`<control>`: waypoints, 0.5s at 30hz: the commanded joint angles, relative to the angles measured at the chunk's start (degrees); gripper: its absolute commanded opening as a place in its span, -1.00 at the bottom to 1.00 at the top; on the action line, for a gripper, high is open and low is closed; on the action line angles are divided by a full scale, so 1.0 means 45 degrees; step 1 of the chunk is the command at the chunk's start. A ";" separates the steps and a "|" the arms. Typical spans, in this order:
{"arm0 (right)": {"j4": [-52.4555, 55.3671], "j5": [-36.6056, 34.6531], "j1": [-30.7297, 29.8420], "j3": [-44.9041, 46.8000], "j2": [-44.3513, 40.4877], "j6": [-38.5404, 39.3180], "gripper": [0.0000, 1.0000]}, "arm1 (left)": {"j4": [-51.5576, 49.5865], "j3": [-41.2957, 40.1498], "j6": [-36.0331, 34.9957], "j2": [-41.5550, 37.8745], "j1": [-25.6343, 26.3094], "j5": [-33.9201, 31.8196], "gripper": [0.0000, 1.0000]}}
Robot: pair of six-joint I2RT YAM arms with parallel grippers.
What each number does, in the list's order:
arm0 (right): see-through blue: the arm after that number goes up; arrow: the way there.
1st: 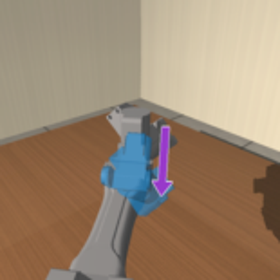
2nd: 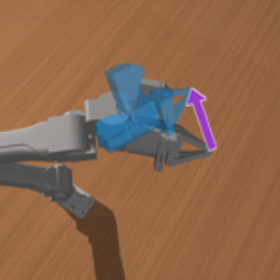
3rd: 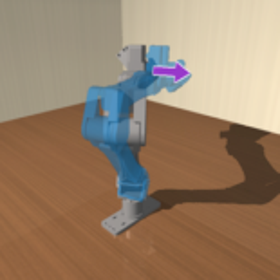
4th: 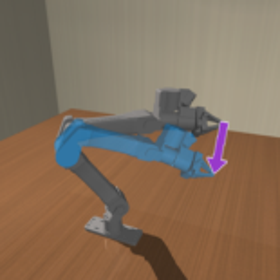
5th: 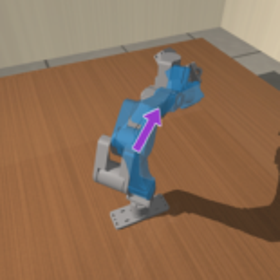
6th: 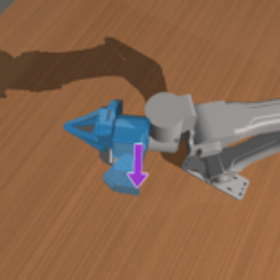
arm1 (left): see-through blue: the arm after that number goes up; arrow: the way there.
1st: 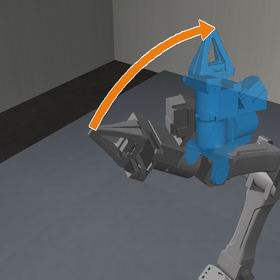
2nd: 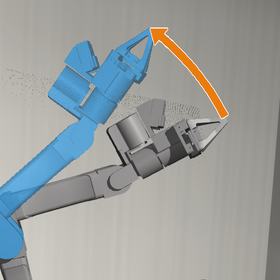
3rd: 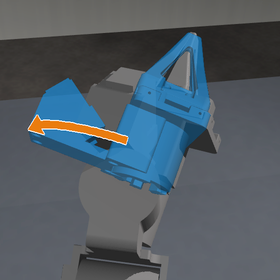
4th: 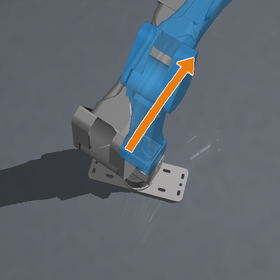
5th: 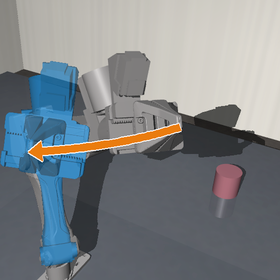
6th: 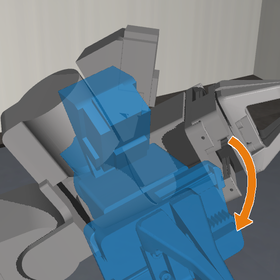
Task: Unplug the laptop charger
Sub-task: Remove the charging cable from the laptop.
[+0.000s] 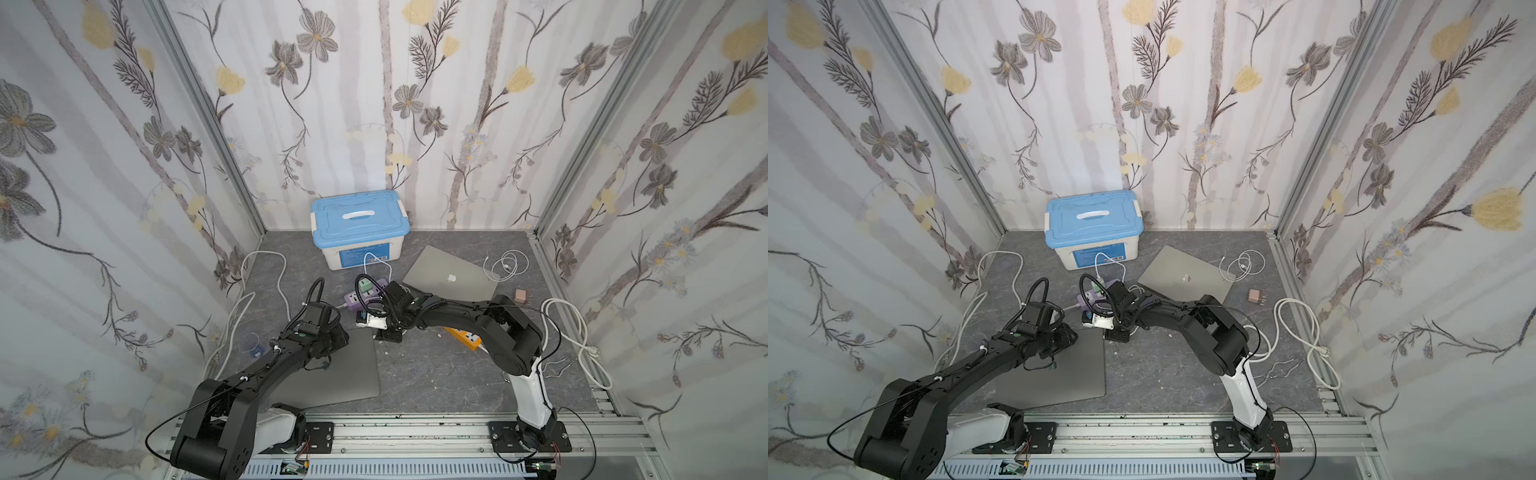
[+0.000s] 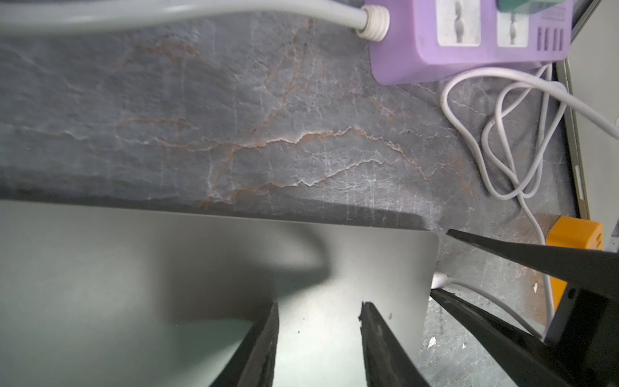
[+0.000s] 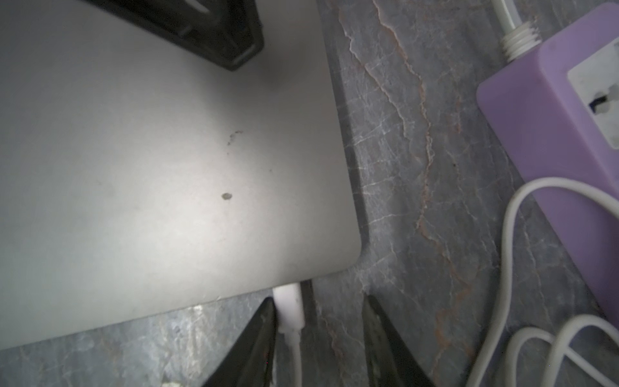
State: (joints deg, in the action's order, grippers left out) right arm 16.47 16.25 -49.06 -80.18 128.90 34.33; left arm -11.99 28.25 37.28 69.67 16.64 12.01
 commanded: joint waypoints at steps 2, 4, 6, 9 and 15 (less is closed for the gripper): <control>0.0091 -0.0381 -0.0092 -0.0092 0.0161 0.0419 -0.19 | -0.0422 -0.0103 -0.0056 0.0061 -0.0044 -0.0071 -0.12; 0.0165 -0.0430 -0.0131 -0.0167 0.0203 0.0493 -0.21 | -0.0424 -0.0102 -0.0076 0.0065 -0.0057 -0.0072 -0.11; 0.0316 -0.0446 -0.0165 -0.0225 0.0242 0.0641 -0.37 | -0.0412 -0.0114 -0.0081 0.0065 -0.0065 -0.0071 -0.11; 0.0506 -0.0684 -0.0231 -0.0248 0.0332 0.0871 -0.49 | -0.0372 -0.0120 -0.0100 0.0065 -0.0085 -0.0052 -0.11; 0.0790 -0.0964 -0.0246 -0.0046 0.0325 0.1273 -0.59 | -0.0396 -0.0144 -0.0100 0.0026 -0.0115 -0.0041 -0.10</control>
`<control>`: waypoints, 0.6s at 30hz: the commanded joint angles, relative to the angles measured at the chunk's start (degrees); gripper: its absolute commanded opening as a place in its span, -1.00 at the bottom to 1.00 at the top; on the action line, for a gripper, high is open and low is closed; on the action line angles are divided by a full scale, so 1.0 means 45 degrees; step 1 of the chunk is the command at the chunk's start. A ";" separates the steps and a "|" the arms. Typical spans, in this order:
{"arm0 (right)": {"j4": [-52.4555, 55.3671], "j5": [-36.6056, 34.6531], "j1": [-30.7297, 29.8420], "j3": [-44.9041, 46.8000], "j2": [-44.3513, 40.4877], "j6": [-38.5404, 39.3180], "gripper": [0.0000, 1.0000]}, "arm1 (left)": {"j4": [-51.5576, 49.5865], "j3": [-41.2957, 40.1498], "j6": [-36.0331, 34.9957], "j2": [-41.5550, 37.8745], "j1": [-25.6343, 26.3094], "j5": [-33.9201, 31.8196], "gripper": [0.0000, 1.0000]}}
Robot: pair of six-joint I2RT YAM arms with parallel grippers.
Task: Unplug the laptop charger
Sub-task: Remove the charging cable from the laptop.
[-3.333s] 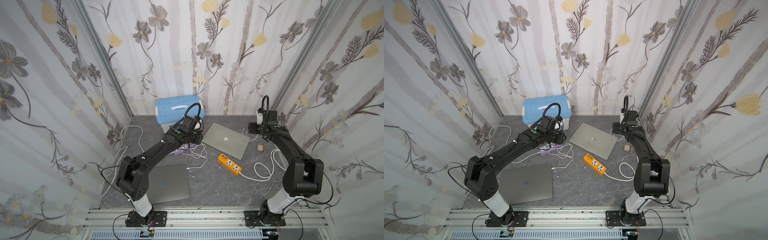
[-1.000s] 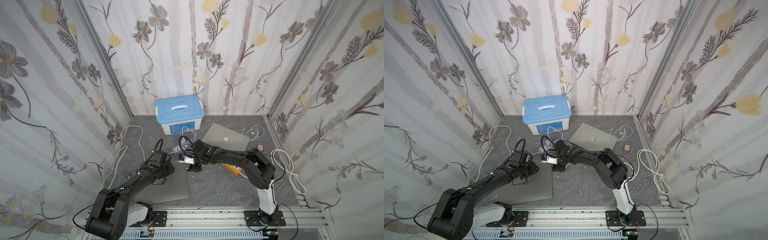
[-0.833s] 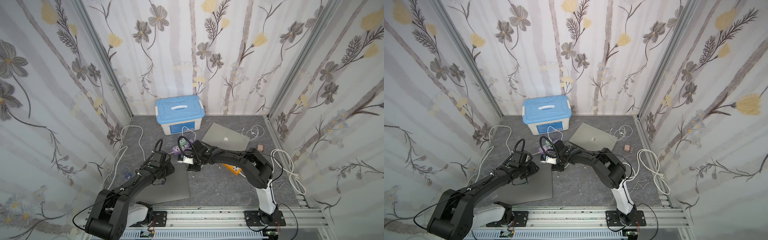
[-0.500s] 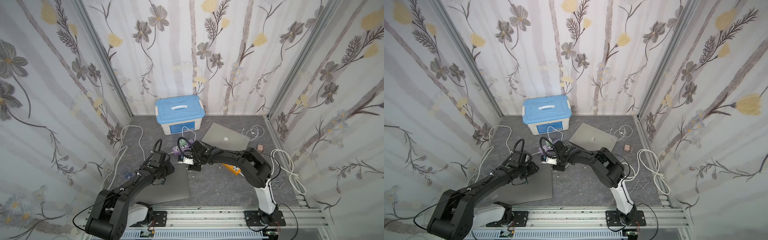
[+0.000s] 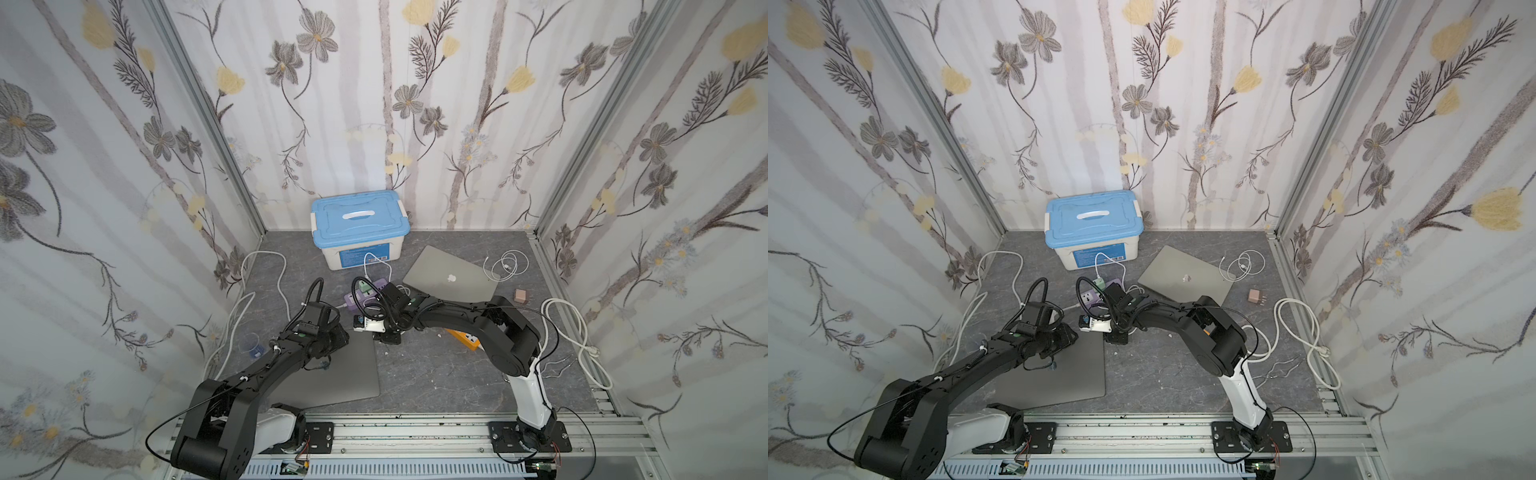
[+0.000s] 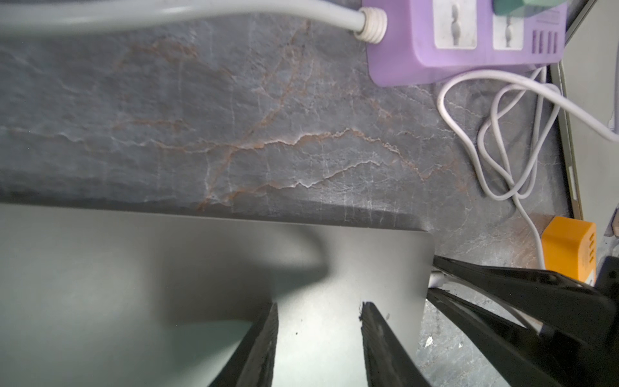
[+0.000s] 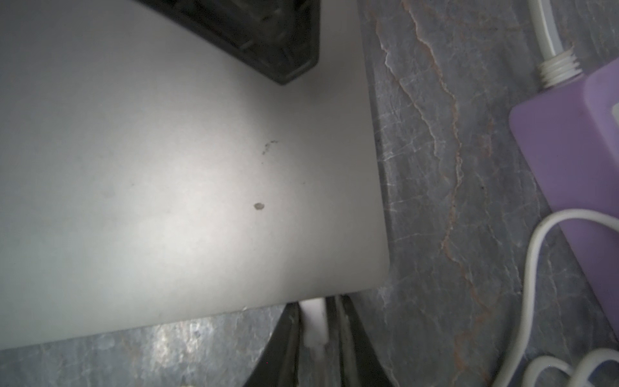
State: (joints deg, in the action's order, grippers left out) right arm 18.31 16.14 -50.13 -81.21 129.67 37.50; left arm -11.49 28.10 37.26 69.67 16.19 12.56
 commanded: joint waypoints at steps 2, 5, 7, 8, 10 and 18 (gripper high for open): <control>0.0327 -0.1041 -0.0013 0.0306 0.0067 0.0609 -0.65 | -0.0485 -0.0111 -0.0095 0.0060 -0.0015 -0.0148 -0.10; 0.0352 -0.1218 -0.0002 0.0362 0.0032 0.0670 -0.67 | -0.0444 -0.0111 -0.0095 0.0157 -0.0039 -0.0096 -0.10; 0.0366 -0.1317 0.0007 0.0397 -0.0003 0.0743 -0.70 | -0.0444 -0.0055 -0.0105 0.0192 -0.0037 -0.0076 -0.09; 0.0356 -0.1367 0.0004 0.0433 -0.0021 0.0778 -0.71 | -0.0436 -0.0058 -0.0107 0.0201 -0.0042 -0.0076 -0.09; 0.0346 -0.1520 0.0023 0.0503 -0.0052 0.0847 -0.73 | -0.0451 -0.0033 -0.0112 0.0220 -0.0057 -0.0095 -0.08; 0.0346 -0.2004 0.0159 0.0615 -0.0036 0.0929 -0.81 | -0.0594 0.0042 -0.0066 0.0447 -0.0079 -0.0047 -0.07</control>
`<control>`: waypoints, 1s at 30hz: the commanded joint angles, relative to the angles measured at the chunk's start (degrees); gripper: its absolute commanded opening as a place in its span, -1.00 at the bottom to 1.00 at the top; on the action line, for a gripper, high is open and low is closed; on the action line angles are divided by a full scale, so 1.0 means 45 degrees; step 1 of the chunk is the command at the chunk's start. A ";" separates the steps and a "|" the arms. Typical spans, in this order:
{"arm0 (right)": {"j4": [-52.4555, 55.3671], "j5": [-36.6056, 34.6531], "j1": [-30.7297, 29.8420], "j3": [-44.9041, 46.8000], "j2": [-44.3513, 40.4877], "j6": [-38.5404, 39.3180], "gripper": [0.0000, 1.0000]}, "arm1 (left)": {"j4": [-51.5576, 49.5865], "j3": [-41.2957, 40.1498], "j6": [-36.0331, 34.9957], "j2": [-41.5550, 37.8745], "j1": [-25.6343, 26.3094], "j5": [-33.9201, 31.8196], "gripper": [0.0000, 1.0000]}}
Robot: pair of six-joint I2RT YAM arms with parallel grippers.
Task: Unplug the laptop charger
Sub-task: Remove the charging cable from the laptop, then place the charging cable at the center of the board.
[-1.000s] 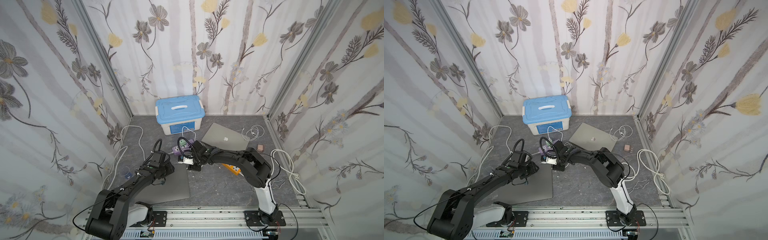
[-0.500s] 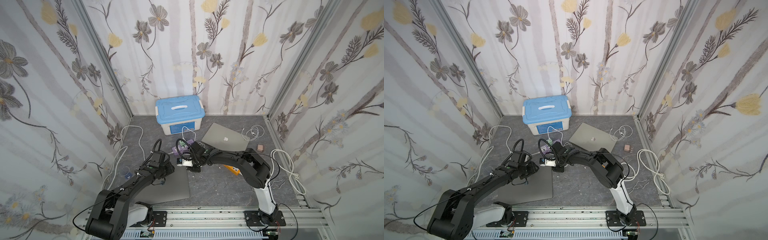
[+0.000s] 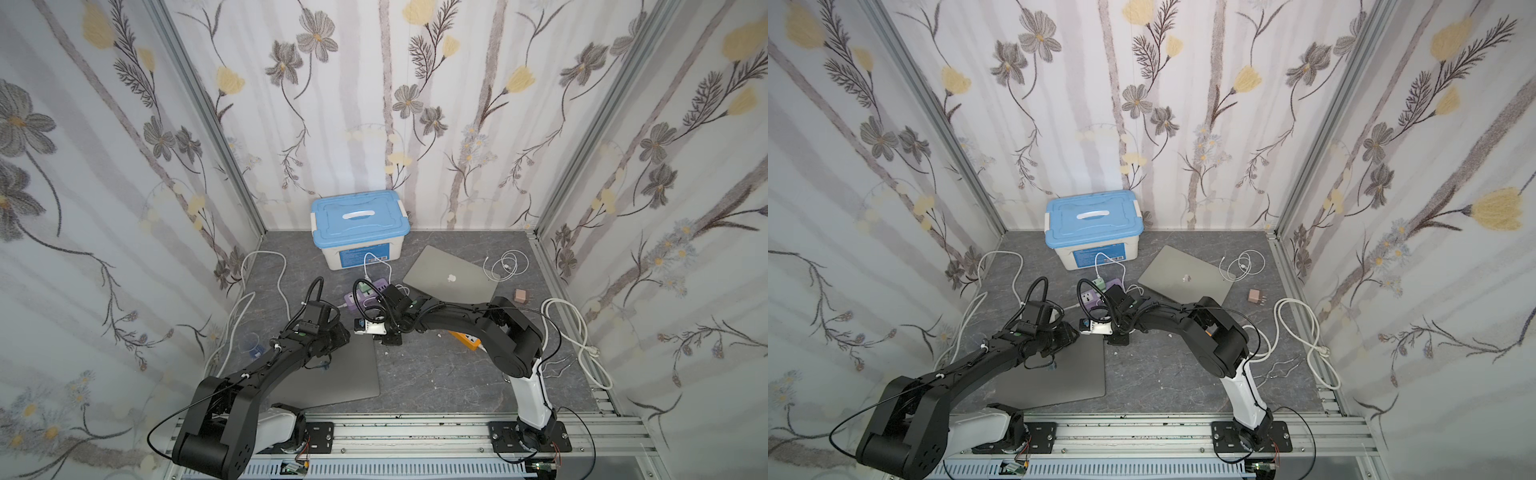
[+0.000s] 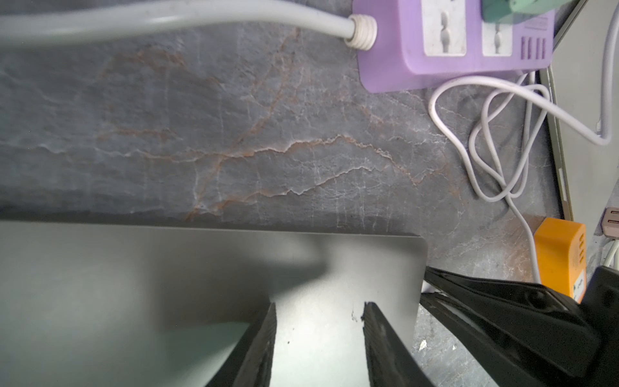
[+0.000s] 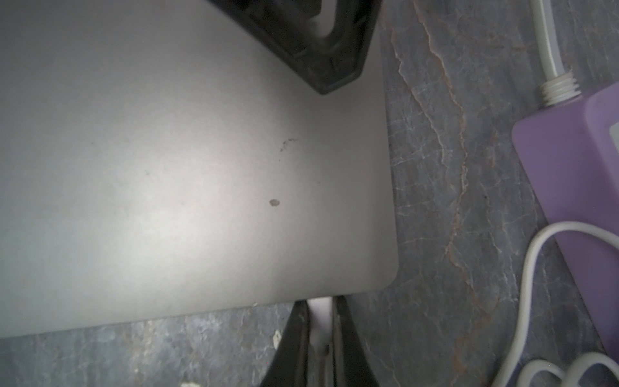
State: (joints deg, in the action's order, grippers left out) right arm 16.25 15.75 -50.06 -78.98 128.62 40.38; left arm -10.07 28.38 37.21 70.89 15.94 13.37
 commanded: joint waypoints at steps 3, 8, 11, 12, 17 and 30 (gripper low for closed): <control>0.0942 -0.2121 0.0279 0.0077 0.0232 0.0284 -0.81 | -0.1014 0.0050 -0.0027 0.0221 -0.0043 -0.0274 -0.07; 0.1027 -0.1925 0.0668 0.0168 0.0063 0.0291 -0.81 | -0.1020 0.0060 -0.0027 0.0511 -0.0038 -0.0236 -0.07; 0.1018 -0.1796 0.0773 0.0193 -0.0103 0.0358 -0.81 | -0.1047 0.0039 -0.0027 0.0446 -0.0040 -0.0255 -0.06; 0.1070 -0.1781 0.0774 0.0186 -0.0131 0.0381 -0.81 | -0.1038 0.0031 -0.0029 0.0437 -0.0032 -0.0255 -0.07; 0.1201 -0.2015 0.0821 0.0149 -0.0137 0.0287 -0.76 | -0.1063 0.0007 -0.0007 0.0430 -0.0043 -0.0275 -0.07; 0.0306 -0.0567 0.1163 0.1106 -0.2334 -0.1088 0.05 | -0.1352 0.1035 -0.0434 0.0330 -0.0066 -0.0151 -0.06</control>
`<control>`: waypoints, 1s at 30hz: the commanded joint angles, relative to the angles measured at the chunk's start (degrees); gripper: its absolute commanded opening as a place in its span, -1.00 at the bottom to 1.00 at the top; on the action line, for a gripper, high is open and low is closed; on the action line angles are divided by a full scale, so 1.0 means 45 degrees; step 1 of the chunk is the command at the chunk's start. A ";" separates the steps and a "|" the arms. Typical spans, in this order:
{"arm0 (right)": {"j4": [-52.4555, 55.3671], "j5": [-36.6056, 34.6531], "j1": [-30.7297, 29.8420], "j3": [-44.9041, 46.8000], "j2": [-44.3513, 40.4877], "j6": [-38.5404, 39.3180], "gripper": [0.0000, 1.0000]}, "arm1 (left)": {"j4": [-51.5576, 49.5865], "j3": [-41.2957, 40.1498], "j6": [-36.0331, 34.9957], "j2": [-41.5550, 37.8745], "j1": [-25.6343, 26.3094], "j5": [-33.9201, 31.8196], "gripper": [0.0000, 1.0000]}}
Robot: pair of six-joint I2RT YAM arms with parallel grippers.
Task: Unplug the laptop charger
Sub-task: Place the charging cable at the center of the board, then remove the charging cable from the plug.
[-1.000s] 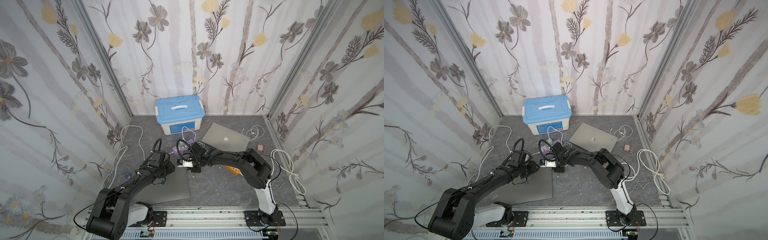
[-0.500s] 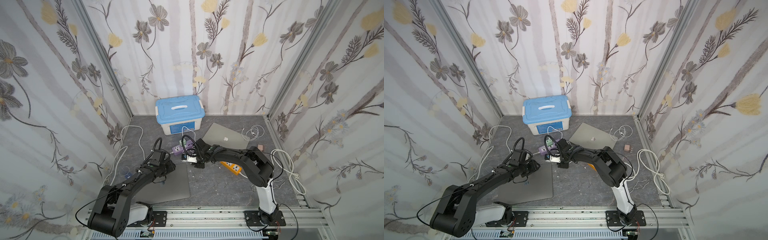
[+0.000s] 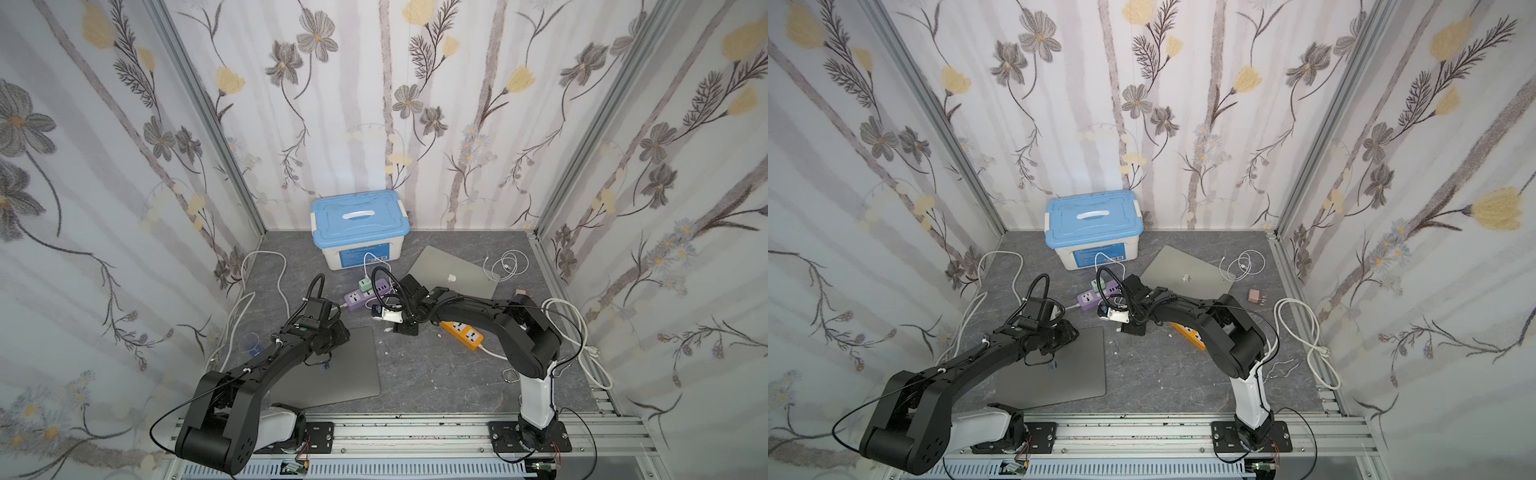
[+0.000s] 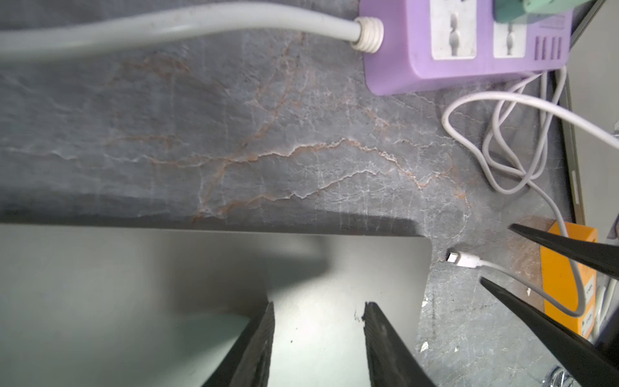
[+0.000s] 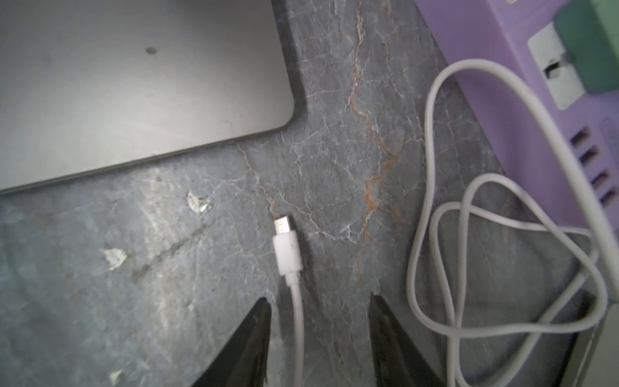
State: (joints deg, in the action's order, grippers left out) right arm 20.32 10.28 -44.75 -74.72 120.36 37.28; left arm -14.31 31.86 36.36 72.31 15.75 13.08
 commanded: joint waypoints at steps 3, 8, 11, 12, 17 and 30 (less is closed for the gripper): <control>-0.0699 0.0768 -0.0019 0.0139 -0.1045 -0.0876 0.16 | -0.0380 0.0730 -0.0550 0.0121 -0.0021 0.0178 -0.05; -0.0776 0.0131 -0.0026 -0.1070 -0.1221 -0.2438 0.29 | -0.0745 0.2184 -0.1359 0.0373 -0.0042 0.0396 -0.05; -0.0455 -0.0896 -0.0023 -0.2761 -0.0578 -0.4083 0.40 | -0.0922 0.3342 -0.1951 0.0963 -0.0077 0.0370 -0.04; -0.0323 -0.1143 -0.0033 -0.3402 -0.0307 -0.4632 0.41 | -0.0931 0.3739 -0.2122 0.1249 -0.0119 0.0374 -0.04; -0.0575 -0.1360 0.0460 -0.5025 0.0661 -0.6998 0.45 | -0.0491 0.5231 -0.2185 0.2677 -0.0294 0.0676 -0.04; -0.0959 -0.1876 0.0531 -0.7560 0.2345 -0.8791 0.54 | 0.2480 0.7361 -0.1474 0.5725 -0.0375 0.1838 -0.10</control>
State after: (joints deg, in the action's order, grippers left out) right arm 17.87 2.57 -42.39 -107.39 129.69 0.40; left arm -7.64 63.77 28.82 96.73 14.13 19.57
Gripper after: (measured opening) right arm 0.769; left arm 0.450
